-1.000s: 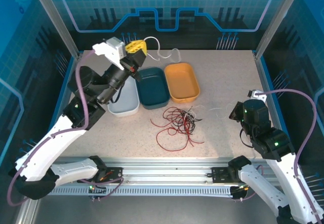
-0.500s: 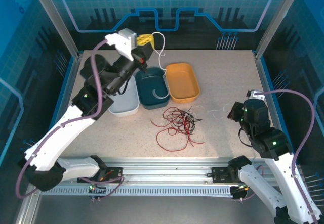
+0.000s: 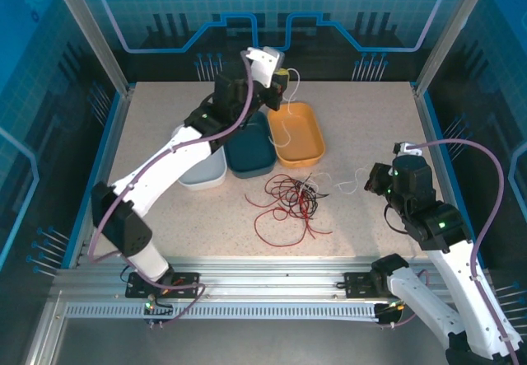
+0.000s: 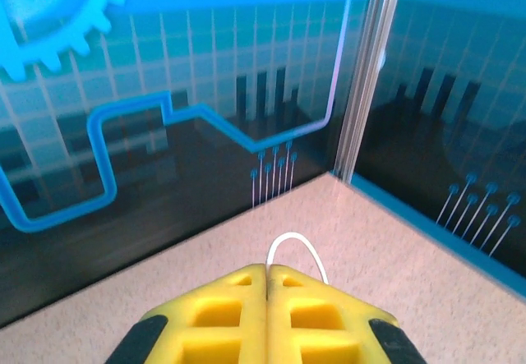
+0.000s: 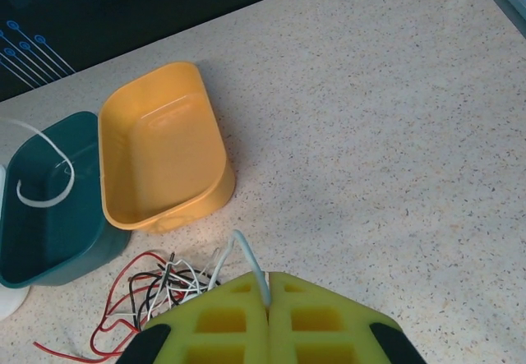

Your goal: Untangle the cables

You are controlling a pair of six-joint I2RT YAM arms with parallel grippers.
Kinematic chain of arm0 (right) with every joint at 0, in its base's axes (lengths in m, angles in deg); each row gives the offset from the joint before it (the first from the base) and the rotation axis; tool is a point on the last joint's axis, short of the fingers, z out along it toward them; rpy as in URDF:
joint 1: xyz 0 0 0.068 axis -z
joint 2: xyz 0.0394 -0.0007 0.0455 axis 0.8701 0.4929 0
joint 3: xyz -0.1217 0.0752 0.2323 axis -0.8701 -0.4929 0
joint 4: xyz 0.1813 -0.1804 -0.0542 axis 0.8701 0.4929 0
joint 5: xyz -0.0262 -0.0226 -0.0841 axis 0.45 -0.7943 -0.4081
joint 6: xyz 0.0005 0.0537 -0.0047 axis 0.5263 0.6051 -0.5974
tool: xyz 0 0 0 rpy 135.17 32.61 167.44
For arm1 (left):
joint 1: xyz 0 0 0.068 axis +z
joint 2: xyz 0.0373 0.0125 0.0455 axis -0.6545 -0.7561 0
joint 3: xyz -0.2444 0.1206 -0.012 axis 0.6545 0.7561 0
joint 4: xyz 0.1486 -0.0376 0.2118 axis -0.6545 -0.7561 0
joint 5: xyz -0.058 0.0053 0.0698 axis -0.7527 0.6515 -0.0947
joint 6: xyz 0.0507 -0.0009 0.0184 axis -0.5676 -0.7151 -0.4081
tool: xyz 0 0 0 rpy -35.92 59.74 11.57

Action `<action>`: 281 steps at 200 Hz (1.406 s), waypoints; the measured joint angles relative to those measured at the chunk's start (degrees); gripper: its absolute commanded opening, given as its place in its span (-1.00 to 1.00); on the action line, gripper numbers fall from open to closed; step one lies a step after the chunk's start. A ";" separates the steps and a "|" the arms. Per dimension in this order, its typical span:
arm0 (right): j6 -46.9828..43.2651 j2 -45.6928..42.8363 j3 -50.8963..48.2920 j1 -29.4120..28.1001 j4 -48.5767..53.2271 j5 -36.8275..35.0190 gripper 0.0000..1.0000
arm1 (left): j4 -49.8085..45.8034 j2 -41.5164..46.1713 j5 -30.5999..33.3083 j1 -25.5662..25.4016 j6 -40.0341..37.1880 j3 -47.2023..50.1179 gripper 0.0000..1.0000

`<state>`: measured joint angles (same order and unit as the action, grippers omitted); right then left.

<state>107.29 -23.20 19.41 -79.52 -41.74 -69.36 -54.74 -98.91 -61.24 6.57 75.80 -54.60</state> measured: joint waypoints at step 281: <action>-1.11 1.86 1.09 0.00 -1.66 6.34 -1.00 | -20.87 -22.91 -6.40 2.27 5.68 -13.35 0.98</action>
<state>106.18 -21.34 20.50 -79.52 -43.40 -63.02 -75.62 -121.81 -67.64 8.85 81.49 -67.95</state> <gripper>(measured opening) 0.040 0.991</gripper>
